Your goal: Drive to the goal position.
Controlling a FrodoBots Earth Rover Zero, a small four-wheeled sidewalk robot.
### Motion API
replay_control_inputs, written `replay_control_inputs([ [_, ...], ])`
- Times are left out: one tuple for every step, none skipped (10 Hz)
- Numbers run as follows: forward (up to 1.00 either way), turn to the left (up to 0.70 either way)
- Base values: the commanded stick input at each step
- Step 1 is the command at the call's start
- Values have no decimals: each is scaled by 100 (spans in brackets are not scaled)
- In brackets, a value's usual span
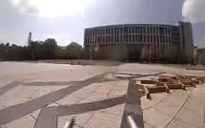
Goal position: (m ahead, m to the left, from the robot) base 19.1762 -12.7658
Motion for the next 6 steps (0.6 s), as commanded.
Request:
replay_control_inputs([
  [70, 5],
  [70, 5],
  [70, 5],
  [70, 5],
  [70, 5],
  [70, 5],
])
